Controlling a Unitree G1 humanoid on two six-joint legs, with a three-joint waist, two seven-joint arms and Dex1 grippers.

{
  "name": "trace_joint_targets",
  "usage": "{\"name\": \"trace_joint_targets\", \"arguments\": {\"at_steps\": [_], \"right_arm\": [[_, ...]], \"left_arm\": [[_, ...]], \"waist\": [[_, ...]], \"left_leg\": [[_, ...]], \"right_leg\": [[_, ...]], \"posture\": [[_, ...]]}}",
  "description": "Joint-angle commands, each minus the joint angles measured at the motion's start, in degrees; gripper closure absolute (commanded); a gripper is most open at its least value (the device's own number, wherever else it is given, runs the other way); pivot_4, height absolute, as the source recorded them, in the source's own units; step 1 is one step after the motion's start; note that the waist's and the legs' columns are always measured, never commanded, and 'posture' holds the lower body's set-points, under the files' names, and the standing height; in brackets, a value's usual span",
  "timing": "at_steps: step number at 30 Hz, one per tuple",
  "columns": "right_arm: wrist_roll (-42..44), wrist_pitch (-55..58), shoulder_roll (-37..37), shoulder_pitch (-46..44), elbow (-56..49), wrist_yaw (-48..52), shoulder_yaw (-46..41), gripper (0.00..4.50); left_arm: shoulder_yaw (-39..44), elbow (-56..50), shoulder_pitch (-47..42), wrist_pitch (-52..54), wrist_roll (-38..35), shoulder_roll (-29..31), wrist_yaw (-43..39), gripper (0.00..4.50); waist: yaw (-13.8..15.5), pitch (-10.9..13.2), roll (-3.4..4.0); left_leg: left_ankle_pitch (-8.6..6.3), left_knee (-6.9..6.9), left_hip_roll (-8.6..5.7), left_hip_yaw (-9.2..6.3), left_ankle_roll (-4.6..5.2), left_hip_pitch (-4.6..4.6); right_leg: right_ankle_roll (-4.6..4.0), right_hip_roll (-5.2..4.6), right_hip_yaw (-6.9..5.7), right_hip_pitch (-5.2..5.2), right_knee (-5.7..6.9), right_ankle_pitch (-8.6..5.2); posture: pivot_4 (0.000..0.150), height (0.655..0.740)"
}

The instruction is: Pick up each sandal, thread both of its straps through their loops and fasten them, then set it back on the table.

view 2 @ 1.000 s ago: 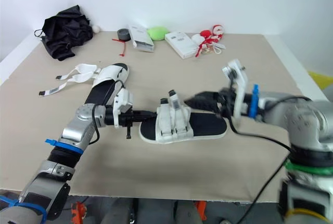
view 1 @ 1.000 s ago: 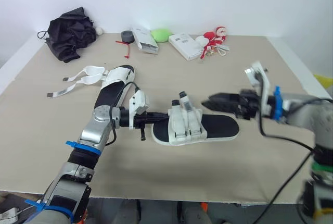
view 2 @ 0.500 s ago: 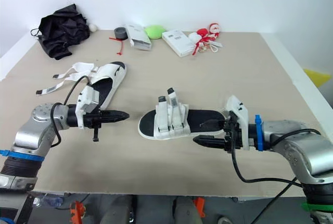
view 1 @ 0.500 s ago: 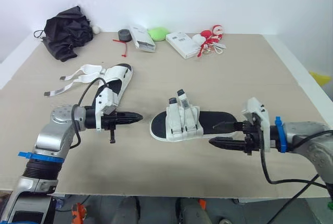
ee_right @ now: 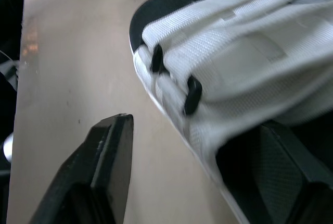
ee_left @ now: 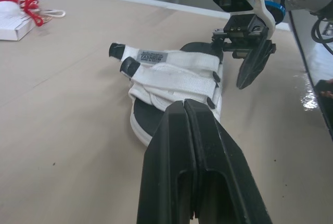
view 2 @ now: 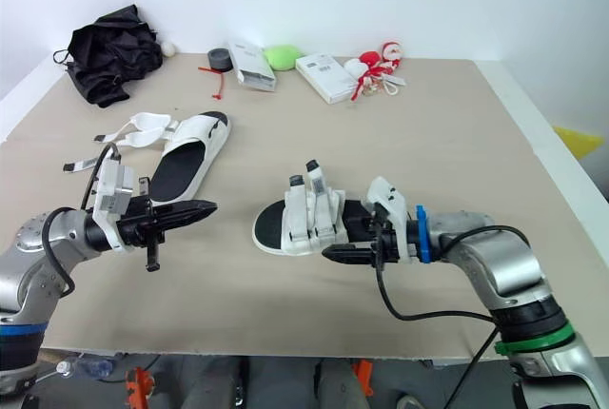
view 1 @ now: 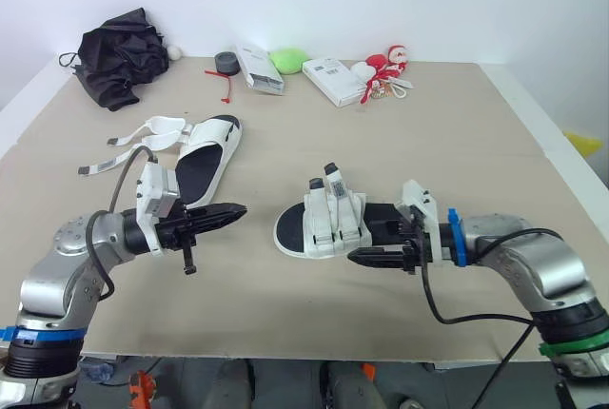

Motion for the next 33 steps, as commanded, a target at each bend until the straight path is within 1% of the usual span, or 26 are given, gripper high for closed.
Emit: {"name": "trace_joint_targets", "arguments": {"at_steps": [1,2,3,5,6,8,12,15,17,19,22,24,26,27,28,30,31,33], "right_arm": [[-0.89,0.06,1.86,-2.7,2.12,-0.4,0.04,2.94],[-1.05,0.19,2.23,-2.85,2.49,-0.62,-0.06,3.5],[-0.98,0.38,2.43,-2.85,2.69,-0.73,-0.38,3.6],[-0.45,0.89,2.68,-2.45,2.48,-0.93,-1.35,4.27],[-0.06,1.29,2.84,-2.29,2.24,-1.18,-1.86,4.42],[0.21,1.27,3.85,-2.1,2.13,-3.6,-3.82,4.42],[1.13,2.55,7.59,-4.57,3.51,-16.48,-14.59,4.42],[-2.88,2.97,8.9,-7.97,8.25,-26.96,-19.22,4.42],[-4.64,4.0,10.17,-10.68,11.24,-33.22,-21.12,4.42],[-6.58,4.23,11.75,-14.95,17.17,-40.36,-22.88,4.42],[-8.77,4.16,14.91,-19.17,23.35,-45.89,-23.09,4.42],[-10.46,3.19,17.02,-21.39,27.92,-47.98,-21.86,4.42],[-11.3,1.25,19.14,-23.32,33.32,-49.89,-21.82,3.67],[-11.09,0.84,19.97,-23.82,34.61,-50.3,-22.12,3.44],[-11.22,0.74,20.57,-24.27,35.34,-50.63,-22.27,2.94],[-11.97,0.97,20.59,-24.23,34.93,-51.14,-22.2,2.06],[-11.94,1.37,20.32,-23.88,34.33,-51.19,-22.47,1.9],[-10.82,3.35,19.71,-22.61,31.98,-49.18,-22.15,1.09]], "left_arm": [[1.4,-3.32,1.4,-0.94,-0.77,-0.4,2.34,4.5],[1.44,-3.46,1.67,-1.04,-0.83,-0.57,2.85,4.5],[1.21,-3.67,1.89,-1.22,-0.67,-0.84,3.5,4.5],[0.88,-4.2,2.35,-1.37,-0.69,-1.39,4.55,4.5],[0.74,-4.38,2.39,-1.37,-0.73,-1.61,4.94,4.5],[0.45,-4.18,1.9,-1.58,-0.66,-2.48,6.06,4.5],[-0.75,-1.98,-0.25,-3.05,1.24,-5.13,8.98,4.5],[-1.73,-0.42,-1.47,-4.52,3.09,-6.86,10.66,4.5],[-2.39,0.47,-2.37,-5.21,3.6,-8.0,11.48,4.5],[-4.33,1.39,-4.08,-5.9,5.13,-10.31,13.37,4.5],[-5.67,2.74,-5.63,-6.56,6.52,-11.79,14.53,4.5],[-6.26,3.99,-6.6,-7.25,7.76,-12.47,15.08,4.5],[-7.34,4.59,-7.34,-7.78,8.93,-13.08,15.91,4.5],[-7.6,4.71,-7.5,-7.89,9.11,-13.14,16.12,4.5],[-7.59,4.83,-7.56,-7.99,9.17,-13.1,16.05,4.5],[-7.92,4.88,-7.66,-8.22,9.9,-13.23,16.27,4.5],[-8.14,4.86,-7.81,-8.23,10.24,-13.44,16.63,4.5],[-8.15,4.82,-8.01,-8.28,10.37,-13.74,17.27,4.5]], "waist": [[0.0,0.01,-0.02],[0.04,0.01,-0.02],[0.04,0.01,-0.02],[0.04,0.01,-0.02],[0.04,0.01,-0.02],[0.03,0.01,-0.03],[0.02,0.02,-0.03],[0.14,0.03,-0.05],[0.1,0.04,-0.05],[0.09,0.04,-0.04],[0.03,0.04,-0.04],[-0.16,0.04,-0.04],[-0.29,0.04,-0.04],[-0.5,0.04,-0.04],[-0.58,0.04,-0.04],[-0.69,0.04,-0.04],[-0.71,0.03,-0.04],[-0.63,0.03,-0.04]], "left_leg": [[0.01,0.04,0.0,-0.01,-0.02,0.01],[0.01,0.05,0.0,-0.01,-0.02,0.01],[0.01,0.1,0.0,-0.02,-0.02,0.01],[0.01,0.19,-0.01,-0.01,-0.02,0.03],[0.01,0.24,0.0,-0.02,-0.02,0.04],[0.02,0.37,0.0,-0.03,-0.02,0.05],[0.02,0.44,0.0,-0.04,-0.02,0.06],[0.04,0.55,-0.01,-0.05,-0.05,0.01],[0.05,0.61,-0.02,-0.02,-0.07,0.0],[0.06,0.64,-0.04,0.05,-0.08,0.0],[0.07,0.63,-0.04,0.11,-0.1,0.02],[0.07,0.63,-0.04,0.11,-0.09,0.02],[0.07,0.6,-0.02,0.16,-0.08,0.02],[0.06,0.57,-0.02,0.17,-0.08,0.04],[0.06,0.52,-0.02,0.19,-0.07,0.06],[0.06,0.5,0.0,0.26,-0.05,0.08],[0.06,0.5,0.0,0.26,-0.05,0.08],[0.06,0.52,-0.01,0.26,-0.05,0.07]], "right_leg": [[0.0,0.0,0.0,-0.01,0.08,0.0],[0.0,0.0,0.0,-0.01,0.1,0.0],[0.0,0.0,0.0,-0.01,0.16,-0.01],[-0.01,0.0,0.01,-0.01,0.3,-0.01],[-0.01,0.0,0.01,0.0,0.36,-0.02],[-0.03,0.01,0.02,-0.01,0.48,-0.02],[-0.05,0.02,0.02,-0.01,0.52,0.0],[-0.03,0.02,0.03,0.0,0.56,0.06],[0.0,0.02,0.09,0.01,0.56,0.1],[0.03,0.01,0.18,-0.02,0.55,0.17],[-0.22,0.04,0.25,-0.03,0.56,0.34],[-0.24,0.05,0.26,-0.03,0.56,0.37],[-0.32,0.1,0.36,-0.07,0.56,0.42],[-0.32,0.1,0.38,-0.07,0.56,0.41],[-0.33,0.13,0.41,-0.11,0.57,0.42],[-0.33,0.15,0.49,-0.11,0.57,0.42],[-0.32,0.15,0.49,-0.11,0.57,0.42],[-0.29,0.15,0.53,-0.07,0.57,0.43]], "posture": [[0.15,0.738],[0.15,0.738],[0.15,0.738],[0.15,0.738],[0.15,0.738],[0.15,0.738],[0.15,0.738],[0.15,0.738],[0.15,0.738],[0.15,0.738],[0.15,0.738],[0.15,0.738],[0.15,0.738],[0.15,0.738],[0.15,0.738],[0.15,0.738],[0.15,0.738],[0.15,0.738]]}}
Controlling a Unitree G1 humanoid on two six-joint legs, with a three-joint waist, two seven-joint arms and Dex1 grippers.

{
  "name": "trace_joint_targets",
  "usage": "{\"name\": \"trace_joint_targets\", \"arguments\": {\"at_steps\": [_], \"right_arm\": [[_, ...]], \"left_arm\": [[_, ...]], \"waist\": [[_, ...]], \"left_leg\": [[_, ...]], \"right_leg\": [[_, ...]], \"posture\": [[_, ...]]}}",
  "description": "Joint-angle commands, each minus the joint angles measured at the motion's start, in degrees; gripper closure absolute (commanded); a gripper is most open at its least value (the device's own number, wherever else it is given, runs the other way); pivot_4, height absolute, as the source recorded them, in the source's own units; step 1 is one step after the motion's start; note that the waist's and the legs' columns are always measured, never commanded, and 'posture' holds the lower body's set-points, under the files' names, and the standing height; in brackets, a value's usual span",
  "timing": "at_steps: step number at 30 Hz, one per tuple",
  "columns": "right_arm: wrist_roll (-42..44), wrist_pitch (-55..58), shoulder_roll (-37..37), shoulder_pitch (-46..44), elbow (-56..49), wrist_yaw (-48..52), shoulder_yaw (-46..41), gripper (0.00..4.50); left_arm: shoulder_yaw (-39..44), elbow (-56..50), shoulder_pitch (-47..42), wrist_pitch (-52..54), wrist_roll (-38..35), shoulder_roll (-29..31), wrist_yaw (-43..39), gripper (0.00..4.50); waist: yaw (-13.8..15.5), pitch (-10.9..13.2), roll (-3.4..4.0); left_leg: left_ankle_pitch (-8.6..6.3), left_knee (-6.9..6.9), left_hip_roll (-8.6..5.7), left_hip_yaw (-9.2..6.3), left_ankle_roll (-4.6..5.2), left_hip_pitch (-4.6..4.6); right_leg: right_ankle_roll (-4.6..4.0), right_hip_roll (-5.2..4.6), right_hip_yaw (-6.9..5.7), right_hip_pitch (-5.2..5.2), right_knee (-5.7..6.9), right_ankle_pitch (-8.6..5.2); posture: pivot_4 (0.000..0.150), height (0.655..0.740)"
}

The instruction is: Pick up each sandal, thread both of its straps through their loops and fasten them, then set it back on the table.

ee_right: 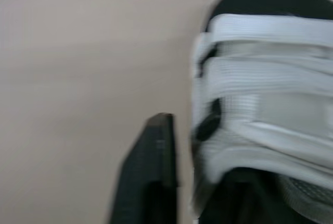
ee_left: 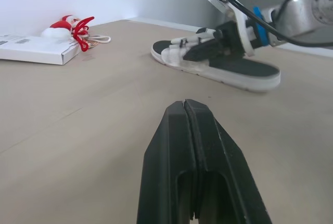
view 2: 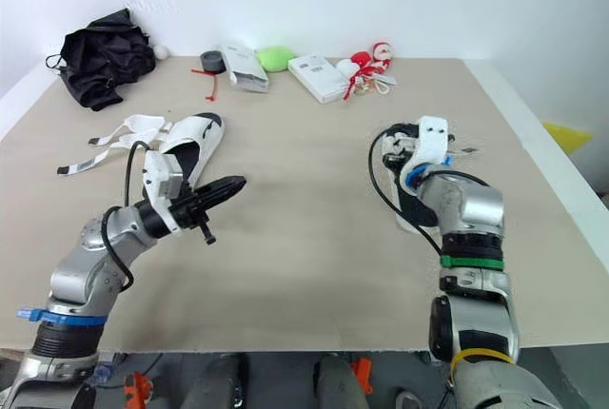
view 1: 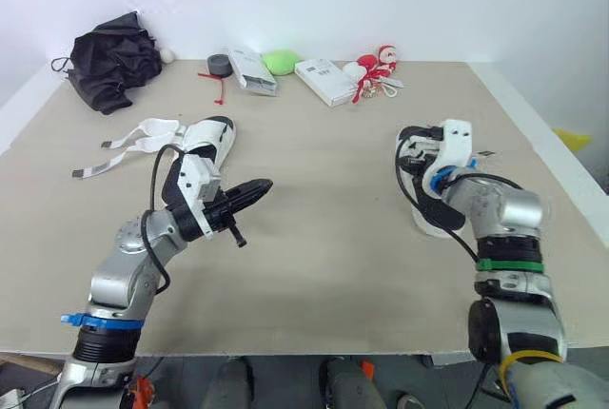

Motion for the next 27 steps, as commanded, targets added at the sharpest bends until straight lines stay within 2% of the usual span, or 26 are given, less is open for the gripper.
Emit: {"name": "trace_joint_targets", "arguments": {"at_steps": [1,7,9,11,15,21,27], "right_arm": [[1.45,3.51,-1.82,2.31,-5.97,2.96,-0.56,1.09],[11.33,14.14,-10.96,15.94,-28.34,16.42,-1.35,1.09],[13.15,16.11,-13.45,19.33,-32.92,19.19,-2.07,1.09],[13.75,15.98,-15.19,21.76,-35.24,20.77,-2.38,1.09],[12.71,14.62,-15.2,22.08,-33.43,19.71,-2.75,1.09],[15.3,9.34,-21.17,29.43,-39.12,29.61,-6.54,1.09],[24.91,4.23,-22.11,32.14,-51.66,38.26,-11.22,1.09]], "left_arm": [[0.13,-1.1,-1.19,-1.36,0.77,-0.8,1.53,4.5],[1.55,-2.55,-2.37,-0.11,-4.77,-2.99,0.02,4.5],[2.62,-2.12,-3.04,0.54,-6.37,-2.79,-0.5,4.5],[3.65,-1.2,-3.64,1.09,-7.33,-2.23,-0.71,4.5],[4.9,0.53,-4.69,1.63,-7.89,-1.07,-0.7,4.5],[8.41,1.03,-3.62,3.2,-7.81,0.97,2.31,4.5],[13.38,4.01,-1.92,3.37,-5.9,2.67,8.4,4.5]], "waist": [[0.08,0.0,0.0],[0.43,0.0,0.0],[0.56,0.01,0.01],[0.49,0.01,0.02],[0.24,0.01,0.02],[0.52,0.01,0.01],[0.41,0.02,0.0]], "left_leg": [[0.0,0.04,0.0,0.0,0.0,0.0],[-0.01,0.08,-0.05,-0.06,0.03,-0.12],[-0.03,0.08,-0.07,0.05,0.05,-0.07],[-0.04,0.06,-0.05,0.0,0.07,-0.04],[-0.03,0.12,0.01,0.01,0.09,0.06],[0.06,0.15,-0.01,0.0,0.15,0.03],[0.01,0.13,-0.03,0.05,0.12,0.04]], "right_leg": [[0.02,0.0,0.01,0.02,0.0,0.02],[0.14,0.01,0.06,0.05,-0.02,-0.07],[0.13,0.02,0.23,0.0,-0.01,-0.05],[0.14,0.08,0.22,0.02,0.01,-0.09],[0.42,0.21,0.34,0.05,0.01,-0.19],[0.5,0.68,1.18,0.05,0.01,-0.15],[0.6,0.82,1.52,0.03,0.0,-0.27]], "posture": [[0.15,0.738],[0.15,0.738],[0.15,0.738],[0.15,0.738],[0.15,0.738],[0.15,0.738],[0.15,0.738]]}}
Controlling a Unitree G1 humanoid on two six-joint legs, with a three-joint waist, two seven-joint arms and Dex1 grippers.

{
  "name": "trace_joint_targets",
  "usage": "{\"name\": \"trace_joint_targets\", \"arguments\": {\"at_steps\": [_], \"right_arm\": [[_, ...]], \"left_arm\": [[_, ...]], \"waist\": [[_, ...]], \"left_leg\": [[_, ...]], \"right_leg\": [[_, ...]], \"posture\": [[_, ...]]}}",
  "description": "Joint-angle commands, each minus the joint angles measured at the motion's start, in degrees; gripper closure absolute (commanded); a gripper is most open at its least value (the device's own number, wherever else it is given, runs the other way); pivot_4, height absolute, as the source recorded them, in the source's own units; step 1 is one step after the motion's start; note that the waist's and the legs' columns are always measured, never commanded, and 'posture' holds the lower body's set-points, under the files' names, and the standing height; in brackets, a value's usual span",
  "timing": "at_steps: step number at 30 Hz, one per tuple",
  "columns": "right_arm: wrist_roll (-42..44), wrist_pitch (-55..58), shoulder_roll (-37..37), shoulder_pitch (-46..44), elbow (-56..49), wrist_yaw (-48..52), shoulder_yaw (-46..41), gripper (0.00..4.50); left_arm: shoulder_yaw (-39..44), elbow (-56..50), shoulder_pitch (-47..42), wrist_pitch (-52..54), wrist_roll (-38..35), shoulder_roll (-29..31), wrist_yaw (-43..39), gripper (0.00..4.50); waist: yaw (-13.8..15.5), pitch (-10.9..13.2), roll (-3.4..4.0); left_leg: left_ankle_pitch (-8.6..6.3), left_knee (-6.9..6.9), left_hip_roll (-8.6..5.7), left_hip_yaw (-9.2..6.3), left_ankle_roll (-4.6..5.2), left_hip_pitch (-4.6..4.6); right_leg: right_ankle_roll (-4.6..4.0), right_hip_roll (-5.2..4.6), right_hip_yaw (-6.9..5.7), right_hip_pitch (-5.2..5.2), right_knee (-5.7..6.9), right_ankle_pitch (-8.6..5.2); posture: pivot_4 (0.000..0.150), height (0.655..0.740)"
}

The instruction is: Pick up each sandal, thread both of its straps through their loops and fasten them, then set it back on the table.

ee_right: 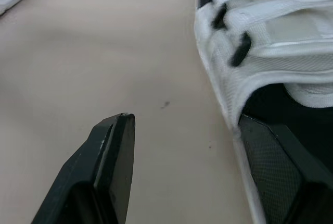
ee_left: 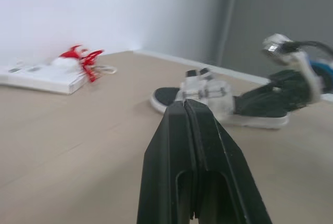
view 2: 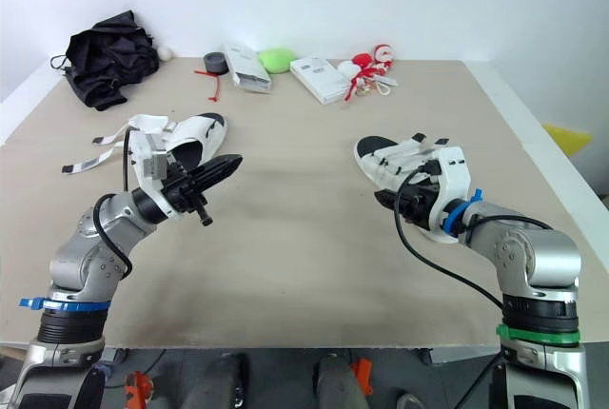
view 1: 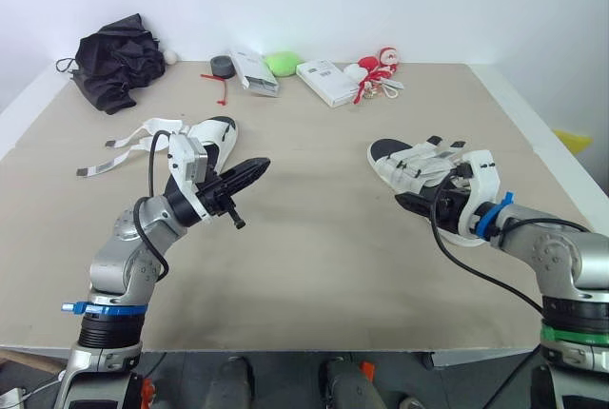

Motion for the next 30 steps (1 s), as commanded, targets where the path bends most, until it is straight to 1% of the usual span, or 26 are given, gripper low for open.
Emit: {"name": "trace_joint_targets", "arguments": {"at_steps": [1,4,8,9,10,11,12,13,14,15,16,17,18,24,28,30], "right_arm": [[7.42,-2.46,0.73,-1.62,-10.35,3.38,-1.07,1.09],[7.83,-2.6,3.16,-3.58,-13.4,1.01,4.34,1.09],[7.88,-2.41,7.66,-5.49,-13.67,-2.23,10.15,1.09],[8.27,-2.31,8.49,-5.76,-13.96,-2.73,11.14,1.02],[8.62,-2.31,8.96,-5.94,-14.12,-3.15,11.82,1.02],[8.76,-2.42,9.18,-6.12,-14.17,-3.36,12.24,1.02],[9.2,-2.48,9.78,-6.27,-14.67,-3.71,13.0,1.02],[9.42,-2.38,10.34,-6.36,-15.21,-4.24,13.82,1.02],[9.46,-2.4,10.67,-6.4,-15.72,-4.6,14.64,1.02],[9.52,-2.39,10.93,-6.32,-16.14,-4.85,15.22,1.02],[9.44,-2.39,11.11,-6.29,-16.31,-5.09,15.55,1.02],[9.4,-2.42,11.19,-6.27,-16.37,-5.22,15.72,1.02],[9.28,-2.47,11.28,-6.22,-16.65,-5.51,16.2,1.02],[9.39,-2.74,11.52,-6.52,-17.68,-7.08,17.55,1.02],[8.68,-4.05,12.03,-7.65,-18.18,-8.04,17.66,1.02],[6.52,-5.38,12.71,-8.68,-17.48,-9.22,18.61,1.02]], "left_arm": [[3.57,0.83,0.27,-0.4,0.94,0.95,3.97,4.5],[4.07,1.86,0.68,-0.53,2.32,1.34,6.21,4.5],[3.29,4.31,0.66,-0.71,4.97,1.79,8.2,4.5],[2.74,5.63,-0.04,-0.59,6.58,2.0,9.52,3.99],[2.36,6.57,-0.56,-0.55,7.76,2.14,10.41,3.78],[2.23,7.49,-1.2,-0.14,8.29,2.04,11.29,3.38],[1.53,10.12,-3.09,0.4,10.44,1.79,13.87,2.72],[0.77,12.67,-5.2,2.53,11.72,1.4,16.21,2.63],[-0.06,14.99,-7.24,3.62,13.02,1.09,17.78,2.32],[-0.88,17.05,-9.12,5.11,14.09,0.91,18.96,1.8],[-1.53,18.39,-10.45,6.15,14.57,0.79,19.12,1.65],[-1.92,19.2,-11.24,6.62,14.9,0.74,19.12,1.24],[-3.03,20.77,-13.14,7.23,15.96,0.53,19.4,0.95],[-8.46,27.41,-20.92,12.66,18.69,-0.93,17.45,0.95],[-8.99,34.83,-26.1,11.31,20.26,-3.08,18.13,0.95],[-9.01,39.67,-29.16,9.0,21.34,-4.27,18.81,0.95]], "waist": [[-0.04,0.01,-0.03],[-0.07,-0.01,-0.06],[0.16,0.0,-0.13],[0.23,0.0,-0.14],[0.23,0.0,-0.14],[0.23,0.0,-0.15],[0.23,0.01,-0.16],[0.29,0.01,-0.17],[0.39,0.01,-0.18],[0.4,0.02,-0.2],[0.39,0.02,-0.2],[0.28,0.02,-0.21],[0.24,0.02,-0.21],[0.23,0.02,-0.22],[0.23,0.02,-0.22],[0.23,0.02,-0.22]], "left_leg": [[0.0,0.0,0.01,0.0,0.0,0.0],[0.01,0.01,0.13,-0.04,-0.01,0.06],[0.12,0.02,0.15,-0.03,-0.19,0.13],[0.13,0.02,0.13,-0.02,-0.2,0.12],[0.15,0.02,0.09,-0.04,-0.24,0.04],[0.15,0.02,0.08,-0.03,-0.24,0.03],[0.15,0.02,0.08,-0.03,-0.24,0.01],[0.15,0.02,0.08,-0.04,-0.24,-0.01],[0.15,0.02,0.08,-0.06,-0.24,-0.01],[0.15,0.02,0.07,-0.14,-0.24,-0.02],[0.16,0.02,0.07,-0.16,-0.24,-0.03],[0.17,0.02,0.06,-0.18,-0.25,-0.04],[0.18,0.02,0.07,-0.18,-0.27,-0.04],[0.17,-0.02,0.06,-0.18,-0.29,-0.08],[0.17,-0.02,0.04,-0.18,-0.29,-0.07],[0.17,-0.01,0.04,-0.2,-0.29,-0.05]], "right_leg": [[-0.01,0.02,0.0,0.0,0.0,0.01],[-0.13,0.22,0.05,0.03,0.02,0.09],[-0.28,0.3,0.23,0.06,0.01,0.15],[-0.27,0.3,0.26,0.04,0.01,0.15],[-0.21,0.3,0.3,0.02,0.01,0.15],[-0.14,0.3,0.34,0.01,0.0,0.17],[-0.13,0.3,0.34,0.0,0.0,0.18],[-0.13,0.3,0.33,0.0,0.0,0.17],[-0.12,0.3,0.32,0.0,0.01,0.17],[-0.13,0.35,0.29,0.01,0.01,0.17],[-0.13,0.37,0.29,0.0,0.01,0.19],[-0.13,0.38,0.29,0.0,0.01,0.19],[-0.12,0.39,0.31,0.0,0.01,0.19],[-0.08,0.39,0.33,-0.04,0.01,0.15],[-0.06,0.38,0.33,-0.02,0.02,0.14],[-0.08,0.39,0.32,-0.01,0.05,0.15]], "posture": [[0.15,0.738],[0.15,0.738],[0.15,0.738],[0.15,0.738],[0.15,0.738],[0.15,0.738],[0.15,0.738],[0.15,0.738],[0.15,0.738],[0.15,0.738],[0.15,0.738],[0.15,0.738],[0.15,0.738],[0.15,0.738],[0.15,0.738],[0.15,0.738]]}}
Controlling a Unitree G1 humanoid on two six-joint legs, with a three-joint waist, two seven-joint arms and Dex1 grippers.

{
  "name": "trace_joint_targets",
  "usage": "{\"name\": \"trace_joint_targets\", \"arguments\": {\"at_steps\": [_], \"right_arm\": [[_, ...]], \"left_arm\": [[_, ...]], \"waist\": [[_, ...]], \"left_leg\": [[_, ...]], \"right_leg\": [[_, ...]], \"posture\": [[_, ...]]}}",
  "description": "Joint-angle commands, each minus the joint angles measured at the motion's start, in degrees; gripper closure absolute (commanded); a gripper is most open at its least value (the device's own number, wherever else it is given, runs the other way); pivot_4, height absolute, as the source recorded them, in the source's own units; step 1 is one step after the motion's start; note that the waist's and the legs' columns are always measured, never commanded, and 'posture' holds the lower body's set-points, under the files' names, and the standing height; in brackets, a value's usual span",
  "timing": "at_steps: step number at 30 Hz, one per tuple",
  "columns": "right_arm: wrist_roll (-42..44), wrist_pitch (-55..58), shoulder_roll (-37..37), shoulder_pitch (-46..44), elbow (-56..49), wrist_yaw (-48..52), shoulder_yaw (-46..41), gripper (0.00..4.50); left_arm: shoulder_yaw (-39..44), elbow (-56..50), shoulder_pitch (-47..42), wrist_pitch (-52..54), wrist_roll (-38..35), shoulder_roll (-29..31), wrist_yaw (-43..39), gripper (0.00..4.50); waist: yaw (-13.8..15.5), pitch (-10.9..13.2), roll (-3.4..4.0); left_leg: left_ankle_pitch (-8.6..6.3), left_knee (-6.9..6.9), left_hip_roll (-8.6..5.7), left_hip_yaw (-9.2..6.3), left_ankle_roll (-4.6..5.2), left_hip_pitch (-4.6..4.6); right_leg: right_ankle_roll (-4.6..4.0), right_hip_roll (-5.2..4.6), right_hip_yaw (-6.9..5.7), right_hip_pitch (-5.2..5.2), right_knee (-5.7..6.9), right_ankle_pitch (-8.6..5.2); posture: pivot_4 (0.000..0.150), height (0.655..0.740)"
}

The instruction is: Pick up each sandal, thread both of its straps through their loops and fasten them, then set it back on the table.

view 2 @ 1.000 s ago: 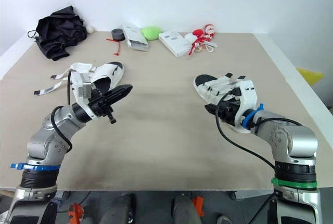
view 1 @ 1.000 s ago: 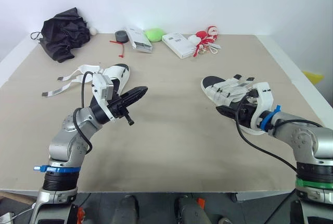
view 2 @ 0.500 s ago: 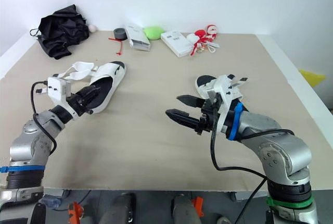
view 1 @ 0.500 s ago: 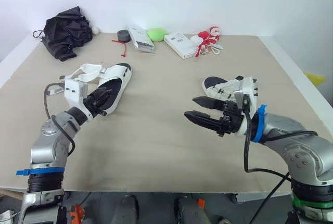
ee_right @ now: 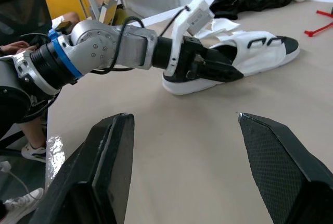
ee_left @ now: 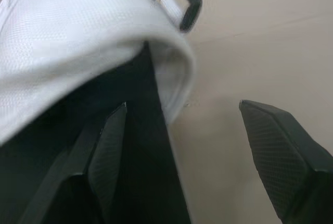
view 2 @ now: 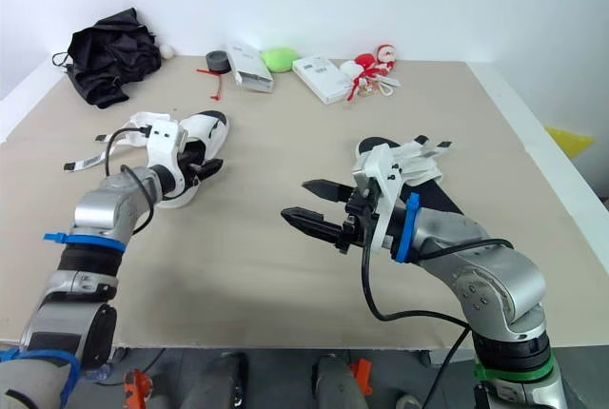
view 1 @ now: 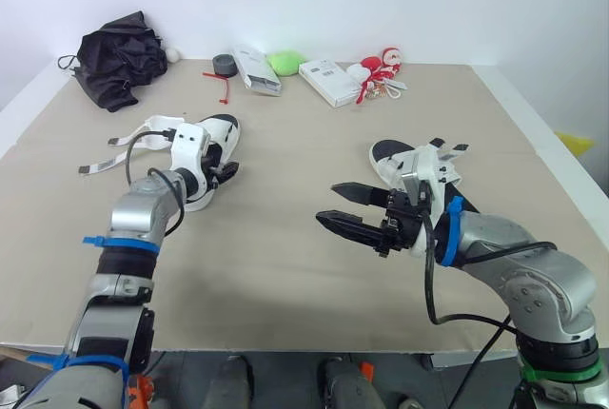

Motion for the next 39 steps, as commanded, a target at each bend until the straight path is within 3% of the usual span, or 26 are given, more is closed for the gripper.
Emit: {"name": "trace_joint_targets", "arguments": {"at_steps": [1,10,16,17,18,19,24,27,31,39], "right_arm": [[-2.47,-3.39,1.38,-2.99,-1.41,-2.18,0.95,1.02],[-6.34,-5.66,3.37,-3.94,1.08,-4.08,2.76,1.02],[-7.07,-5.84,3.69,-3.58,1.21,-4.24,2.61,1.02],[-7.13,-5.86,3.72,-3.54,1.27,-4.19,2.56,1.02],[-7.13,-5.86,3.74,-3.51,1.3,-4.14,2.51,1.02],[-7.04,-5.86,3.73,-3.48,1.34,-4.07,2.39,1.02],[-6.53,-5.98,3.48,-3.6,1.88,-3.49,1.59,1.02],[-6.17,-6.17,3.24,-3.68,2.25,-3.1,1.06,1.02],[-5.92,-6.08,2.74,-3.57,2.53,-2.65,0.37,1.02],[-4.84,-5.08,-1.45,-3.35,4.71,-0.12,-3.54,1.02]], "left_arm": [[-0.13,8.99,-6.3,-4.4,2.52,-2.05,0.96,0.95],[1.74,28.74,-15.43,-18.17,6.2,-4.14,4.25,0.95],[2.57,32.52,-16.48,-22.65,6.37,-4.0,4.01,3.44],[2.73,32.78,-16.45,-22.96,6.4,-3.91,3.91,3.62],[2.89,32.86,-16.31,-23.23,6.46,-3.74,3.79,4.26],[3.02,32.85,-16.2,-23.43,6.52,-3.63,3.73,4.41],[2.94,30.33,-15.18,-24.54,6.78,-3.42,1.6,4.41],[3.15,25.66,-13.58,-25.16,4.35,-4.43,-5.39,4.41],[-1.76,8.65,-5.47,-19.51,0.68,-3.02,-22.83,4.41],[-9.47,-17.3,7.71,-11.43,-5.51,9.75,-50.13,4.41]], "waist": [[0.0,0.0,0.0],[0.0,0.0,-0.01],[-0.02,0.0,-0.01],[-0.02,0.0,-0.01],[-0.01,0.0,-0.01],[-0.01,0.0,-0.01],[-0.01,0.0,-0.01],[-0.02,0.0,-0.01],[-0.05,0.0,-0.01],[-0.22,0.0,0.0]], "left_leg": [[0.01,0.01,0.0,-0.01,0.0,0.03],[0.06,-0.01,-0.04,-0.02,-0.09,-0.06],[0.06,-0.02,-0.03,-0.02,-0.09,-0.06],[0.06,-0.02,-0.03,-0.02,-0.09,-0.06],[0.06,-0.02,-0.03,-0.02,-0.09,-0.06],[0.06,-0.02,-0.03,-0.02,-0.1,-0.05],[0.06,-0.02,-0.03,-0.02,-0.1,-0.06],[0.06,-0.02,-0.03,-0.02,-0.1,-0.07],[0.05,-0.04,-0.04,-0.02,-0.17,-0.13],[0.02,-0.1,0.03,0.0,-0.41,-0.08]], "right_leg": [[0.0,0.01,0.0,0.03,0.01,0.02],[0.06,0.0,0.02,-0.03,0.0,0.0],[0.05,0.0,0.02,-0.03,0.0,0.01],[0.05,0.0,0.02,-0.03,0.01,0.01],[0.05,0.0,0.02,-0.03,0.01,0.01],[0.05,0.0,0.02,-0.02,0.01,0.01],[0.06,0.0,0.02,-0.03,0.01,0.01],[0.05,0.0,0.02,-0.03,0.01,0.01],[-0.16,-0.02,0.02,-0.04,0.0,0.12],[-0.37,0.04,0.08,-0.12,0.06,0.09]], "posture": [[0.15,0.738],[0.15,0.738],[0.15,0.738],[0.15,0.738],[0.15,0.738],[0.15,0.738],[0.15,0.738],[0.15,0.738],[0.15,0.738],[0.15,0.738]]}}
